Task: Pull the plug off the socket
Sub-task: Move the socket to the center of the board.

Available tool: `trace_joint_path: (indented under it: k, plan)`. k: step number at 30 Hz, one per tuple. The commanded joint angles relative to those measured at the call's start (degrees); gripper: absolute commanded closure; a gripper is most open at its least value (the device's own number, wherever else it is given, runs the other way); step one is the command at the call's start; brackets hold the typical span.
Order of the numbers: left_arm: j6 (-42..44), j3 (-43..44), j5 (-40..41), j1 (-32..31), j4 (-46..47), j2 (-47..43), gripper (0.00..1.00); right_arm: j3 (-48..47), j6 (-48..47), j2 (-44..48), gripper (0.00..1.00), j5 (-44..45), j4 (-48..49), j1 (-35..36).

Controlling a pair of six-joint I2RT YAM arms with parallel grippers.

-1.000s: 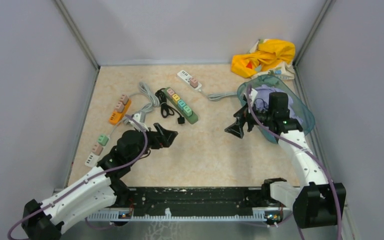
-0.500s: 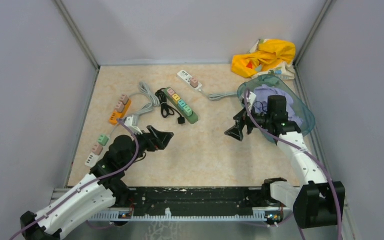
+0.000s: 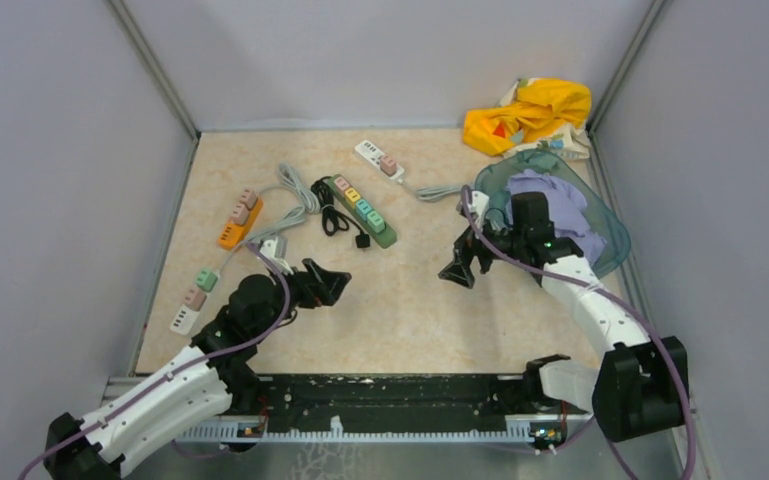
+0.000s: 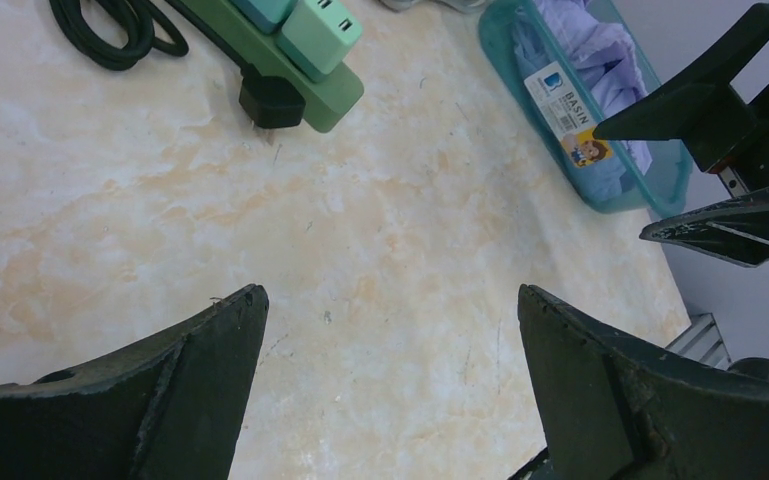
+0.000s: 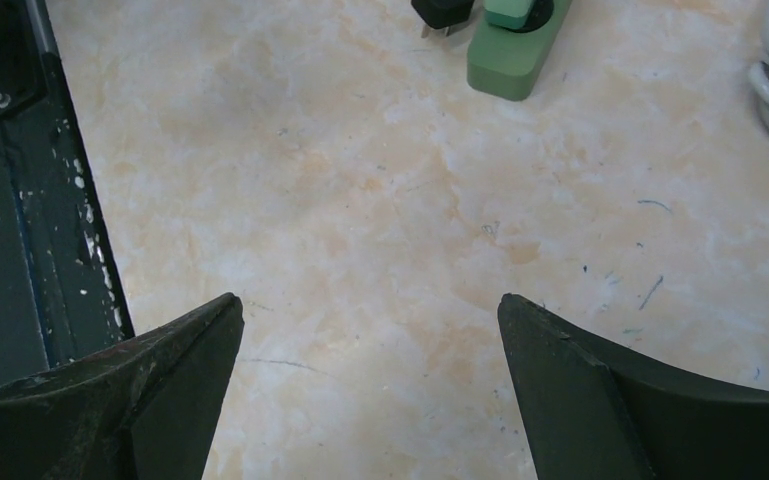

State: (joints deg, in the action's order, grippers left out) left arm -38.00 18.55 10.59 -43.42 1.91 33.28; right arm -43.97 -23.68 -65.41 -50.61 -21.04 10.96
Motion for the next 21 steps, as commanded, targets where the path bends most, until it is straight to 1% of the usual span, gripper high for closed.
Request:
trace_joint_path:
  k: [1,4,6,9,11,15,21]
  plan:
    - [-1.17,-2.62,-0.22,-0.35,5.35,-0.6,0.0,-4.15,-3.96,-1.86,0.01,8.95,0.2,6.79]
    - [-1.04,-1.4,-0.56,-0.35,4.13,0.68,0.0,-6.32,-6.7,-4.69,0.01,15.23,-0.61,11.5]
    - [-0.62,-0.62,-0.61,-0.35,3.43,1.66,0.0,-7.86,-6.48,-6.56,0.01,17.02,0.39,13.4]
    - [-0.65,-0.14,0.46,-0.34,3.1,3.14,0.0,-9.3,-3.91,-9.21,0.01,18.03,3.62,14.68]
    - [-1.4,0.0,0.91,-0.35,2.91,4.05,0.01,-10.84,-3.13,-10.75,0.01,20.48,5.2,16.13]
    - [-2.59,-0.51,0.65,-0.35,3.02,4.45,0.01,-13.61,-0.62,-13.78,0.01,23.24,7.37,18.01]
    - [-1.49,0.39,3.05,-0.35,2.92,5.74,0.01,-15.91,1.36,-17.22,0.01,26.98,9.07,20.69]
